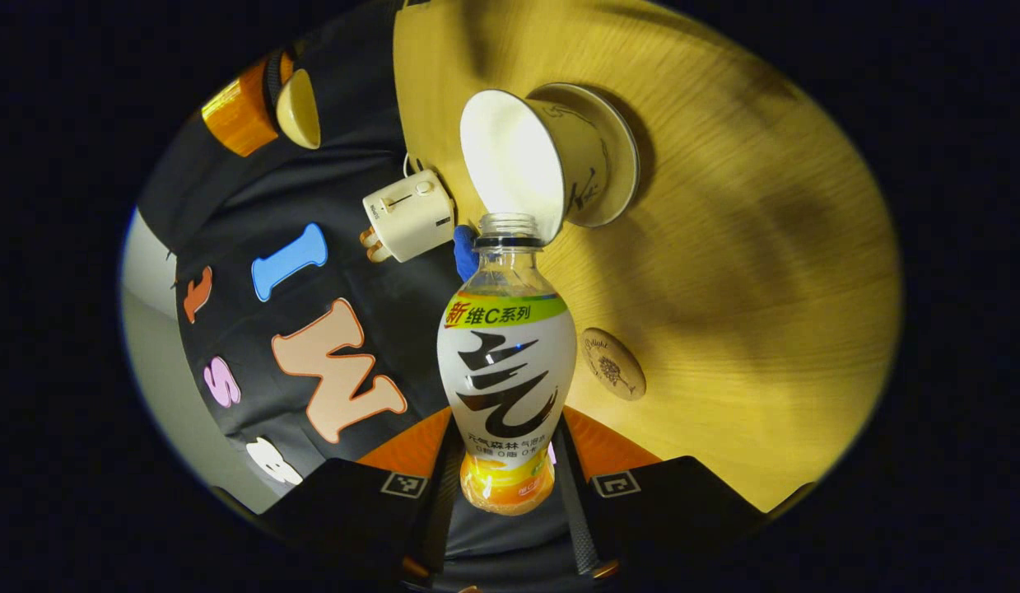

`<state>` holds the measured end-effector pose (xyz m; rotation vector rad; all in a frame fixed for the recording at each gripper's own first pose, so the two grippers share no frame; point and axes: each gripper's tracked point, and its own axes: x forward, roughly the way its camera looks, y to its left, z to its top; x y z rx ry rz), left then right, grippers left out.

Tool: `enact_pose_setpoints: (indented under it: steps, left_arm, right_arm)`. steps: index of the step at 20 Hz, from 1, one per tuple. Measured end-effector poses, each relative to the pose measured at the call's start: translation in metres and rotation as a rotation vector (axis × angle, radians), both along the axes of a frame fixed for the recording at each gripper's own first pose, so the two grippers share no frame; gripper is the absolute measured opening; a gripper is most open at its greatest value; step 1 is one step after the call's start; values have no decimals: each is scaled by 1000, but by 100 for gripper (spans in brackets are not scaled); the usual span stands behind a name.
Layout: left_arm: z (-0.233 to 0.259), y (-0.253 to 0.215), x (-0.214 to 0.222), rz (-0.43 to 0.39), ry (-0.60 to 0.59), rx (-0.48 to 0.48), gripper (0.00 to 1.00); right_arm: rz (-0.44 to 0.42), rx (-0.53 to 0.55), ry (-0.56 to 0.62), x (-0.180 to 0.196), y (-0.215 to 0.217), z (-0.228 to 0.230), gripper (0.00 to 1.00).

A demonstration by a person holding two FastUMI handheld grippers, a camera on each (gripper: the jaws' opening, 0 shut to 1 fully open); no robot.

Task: Open the teacup lid with one hand, grasp the water bottle and pour water into the teacup with the other hand; after pouring, place the water bottle on the coaster and then close the teacup lid.

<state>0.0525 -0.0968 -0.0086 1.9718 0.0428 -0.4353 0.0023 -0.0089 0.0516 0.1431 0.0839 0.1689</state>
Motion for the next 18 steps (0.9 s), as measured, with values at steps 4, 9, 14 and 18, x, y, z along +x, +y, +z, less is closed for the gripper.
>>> enact_pose_setpoints:
  steps: [4,9,14,18]
  left_arm:
    - [-17,0,-3,35,64,-198,57]
    - [-24,-1,-17,115,124,-506,58]
    - [-24,-11,-13,167,180,-747,57]
    - [-17,-14,-10,200,200,-952,57]
  right_arm:
    - [-4,3,1,1,-1,0,27]
    - [0,2,7,2,2,-4,28]
    - [24,-11,17,1,15,-9,26]
    - [39,-20,25,1,22,-13,28]
